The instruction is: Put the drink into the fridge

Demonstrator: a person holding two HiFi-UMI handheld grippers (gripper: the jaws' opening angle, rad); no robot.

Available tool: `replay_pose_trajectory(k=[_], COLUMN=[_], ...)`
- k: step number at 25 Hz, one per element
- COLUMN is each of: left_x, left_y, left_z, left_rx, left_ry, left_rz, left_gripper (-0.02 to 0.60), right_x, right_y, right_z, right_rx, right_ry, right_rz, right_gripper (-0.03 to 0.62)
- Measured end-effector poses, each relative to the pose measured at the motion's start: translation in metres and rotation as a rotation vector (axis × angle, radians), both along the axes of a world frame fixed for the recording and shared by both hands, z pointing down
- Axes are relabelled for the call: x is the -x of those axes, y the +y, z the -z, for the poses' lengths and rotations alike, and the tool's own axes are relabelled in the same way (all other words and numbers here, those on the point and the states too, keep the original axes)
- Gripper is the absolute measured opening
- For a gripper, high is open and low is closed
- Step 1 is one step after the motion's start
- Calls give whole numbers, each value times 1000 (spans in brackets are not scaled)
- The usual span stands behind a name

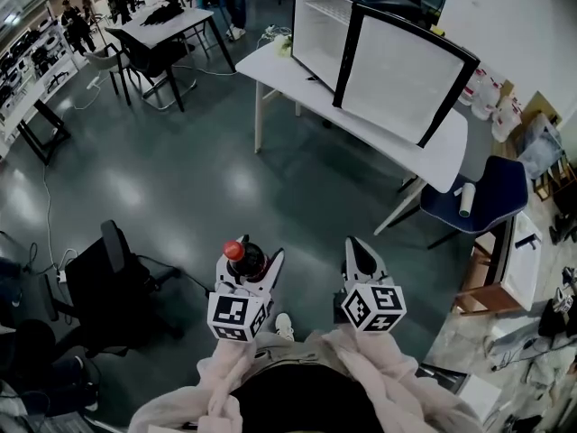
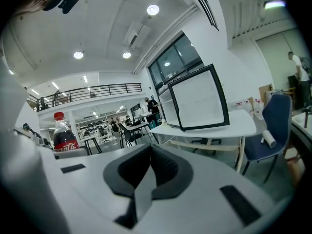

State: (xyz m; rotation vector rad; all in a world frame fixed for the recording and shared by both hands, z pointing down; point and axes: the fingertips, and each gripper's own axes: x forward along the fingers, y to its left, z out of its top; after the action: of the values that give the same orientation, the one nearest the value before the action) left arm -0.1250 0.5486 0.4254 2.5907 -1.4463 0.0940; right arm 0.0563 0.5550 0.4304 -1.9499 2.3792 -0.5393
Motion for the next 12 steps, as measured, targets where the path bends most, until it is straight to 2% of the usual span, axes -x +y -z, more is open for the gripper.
replay_pose_trajectory(k=[4,12], left_x=[3,13], left_y=[-5,-24], left_z=[-2,-6], left_rx=[3,20], left_ry=[-6,-2], left_rz=[-15,14], left_gripper=[319,319], right_x=[10,21], right_y=[-5,-26], right_z=[-2,-6], right_rx=[10,36], right_ry=[0,14], right_rz=[5,41], right_gripper=[11,11])
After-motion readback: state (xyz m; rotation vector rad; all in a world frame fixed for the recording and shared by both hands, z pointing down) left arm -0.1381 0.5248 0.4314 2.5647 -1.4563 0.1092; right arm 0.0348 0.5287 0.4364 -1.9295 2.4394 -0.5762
